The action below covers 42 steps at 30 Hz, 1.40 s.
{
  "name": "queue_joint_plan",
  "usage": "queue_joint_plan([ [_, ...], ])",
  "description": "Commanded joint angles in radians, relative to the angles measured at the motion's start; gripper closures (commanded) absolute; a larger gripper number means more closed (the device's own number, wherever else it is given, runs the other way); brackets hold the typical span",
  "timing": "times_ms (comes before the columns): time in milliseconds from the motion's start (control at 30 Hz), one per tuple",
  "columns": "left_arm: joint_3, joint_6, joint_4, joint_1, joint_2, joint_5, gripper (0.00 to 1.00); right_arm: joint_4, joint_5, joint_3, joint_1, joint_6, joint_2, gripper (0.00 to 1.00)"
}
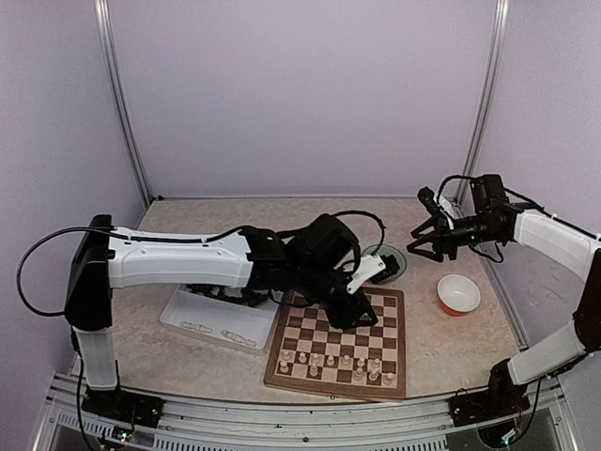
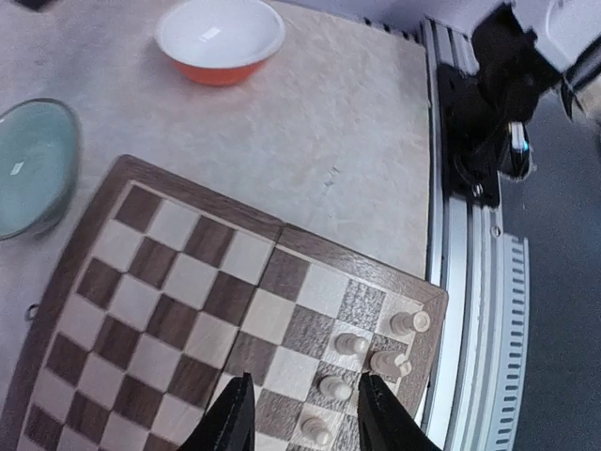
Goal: Set up the chess pieces on the board
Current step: Place the pawn at g2, then pick up the chess pile from the storage box.
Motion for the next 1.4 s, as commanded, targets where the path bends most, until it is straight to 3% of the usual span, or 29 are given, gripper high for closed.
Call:
queue_joint_plan([
  [0, -0.164, -0.172, 0.068, 0.083, -0.184, -0.14, 0.6, -0.025, -0.02, 0.009, -0.004, -0.012, 0.013, 0.44],
  [167, -0.376, -0.478, -0.082, 0.221, -0.319, -0.465, 0.58, -0.033, -0.023, 0.011, -0.002, -0.022, 0.018, 0.44],
  [433, -0.634, -0.713, -0.183, 0.36, -0.452, -0.487, 0.52, -0.048, -0.025, 0.015, -0.001, -0.037, 0.024, 0.44],
  [800, -0.663, -0.696, -0.241, 0.361, -0.355, -0.351, 0.51, -0.06, -0.032, 0.016, -0.001, -0.045, 0.022, 0.44],
  [1067, -0.649, -0.735, -0.35, 0.33, -0.33, -0.414, 0.52, -0.063, -0.038, 0.02, 0.001, -0.045, 0.031, 0.44],
  [1267, -0.657, -0.749, -0.381, 0.312, -0.326, -0.369, 0.52, -0.065, -0.04, 0.021, 0.002, -0.048, 0.037, 0.44],
  [1367, -0.659, -0.731, -0.376, 0.313, -0.303, -0.335, 0.59, -0.067, -0.04, 0.025, 0.005, -0.049, 0.041, 0.44],
])
